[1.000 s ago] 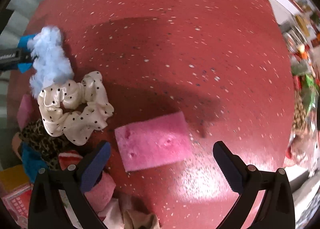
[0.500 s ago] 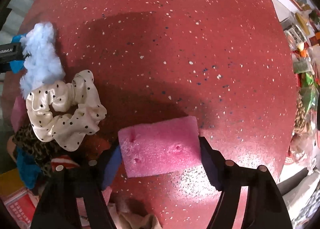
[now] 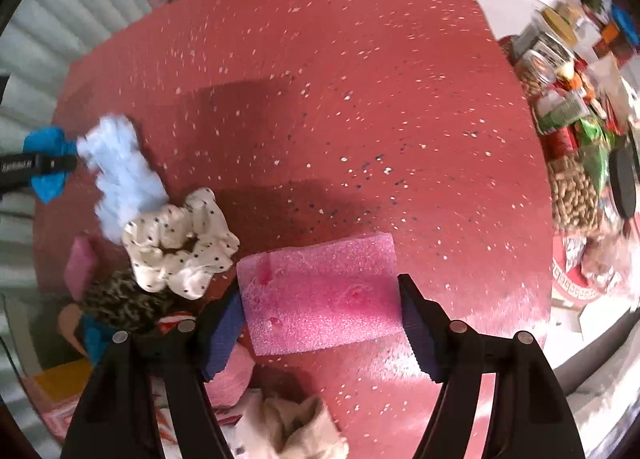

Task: Organize soft objects
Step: 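Carry the blue cloth and pink sponge over the white box with both tools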

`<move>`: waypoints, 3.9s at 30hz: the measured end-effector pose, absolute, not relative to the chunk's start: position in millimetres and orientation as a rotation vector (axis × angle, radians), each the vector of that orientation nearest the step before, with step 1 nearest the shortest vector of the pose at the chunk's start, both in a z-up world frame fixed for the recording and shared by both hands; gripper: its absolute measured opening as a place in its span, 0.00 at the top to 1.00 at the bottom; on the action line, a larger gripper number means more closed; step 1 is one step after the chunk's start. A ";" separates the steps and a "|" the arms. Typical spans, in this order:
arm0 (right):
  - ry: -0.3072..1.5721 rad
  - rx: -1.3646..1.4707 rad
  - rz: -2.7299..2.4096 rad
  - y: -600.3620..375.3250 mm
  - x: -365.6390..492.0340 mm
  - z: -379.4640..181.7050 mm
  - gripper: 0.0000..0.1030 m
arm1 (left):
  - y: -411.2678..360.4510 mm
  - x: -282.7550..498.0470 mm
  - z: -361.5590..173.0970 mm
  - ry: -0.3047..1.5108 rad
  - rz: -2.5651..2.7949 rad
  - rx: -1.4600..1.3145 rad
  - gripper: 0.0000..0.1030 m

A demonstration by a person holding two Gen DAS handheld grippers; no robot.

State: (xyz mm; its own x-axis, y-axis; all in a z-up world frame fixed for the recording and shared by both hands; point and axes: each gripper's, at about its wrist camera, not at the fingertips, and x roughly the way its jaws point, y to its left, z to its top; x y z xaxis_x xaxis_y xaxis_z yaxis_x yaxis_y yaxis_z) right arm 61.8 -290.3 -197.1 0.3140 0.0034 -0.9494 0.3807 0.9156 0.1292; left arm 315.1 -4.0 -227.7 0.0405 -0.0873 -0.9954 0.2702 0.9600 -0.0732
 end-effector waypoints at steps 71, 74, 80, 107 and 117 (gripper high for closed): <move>1.069 0.244 -0.048 -45.3 -125.1 -65.6 0.29 | 163.5 3.1 -53.7 1.322 -0.308 0.035 0.66; 1.070 0.214 -0.012 -27.7 -117.9 -61.4 0.29 | 177.6 5.1 -53.8 1.316 -0.276 0.009 0.66; 1.081 0.114 0.049 11.7 -103.1 -55.4 0.29 | 198.8 6.7 -57.7 1.303 -0.229 -0.031 0.66; 1.192 0.046 0.176 102.4 -37.8 -85.6 0.29 | 241.9 9.2 -120.3 1.435 -0.151 -0.103 0.66; 1.236 0.029 0.185 114.6 -20.6 -104.4 0.29 | 240.7 16.4 -141.7 1.482 -0.168 -0.095 0.66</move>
State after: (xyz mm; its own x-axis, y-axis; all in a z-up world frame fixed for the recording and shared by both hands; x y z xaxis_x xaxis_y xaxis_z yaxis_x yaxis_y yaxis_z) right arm -20.6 114.6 -104.4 0.3158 0.1561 -0.9359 -0.1247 0.9846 0.1221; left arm 16.4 240.7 -141.7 0.0802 -0.1705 -0.9821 0.0537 0.9846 -0.1665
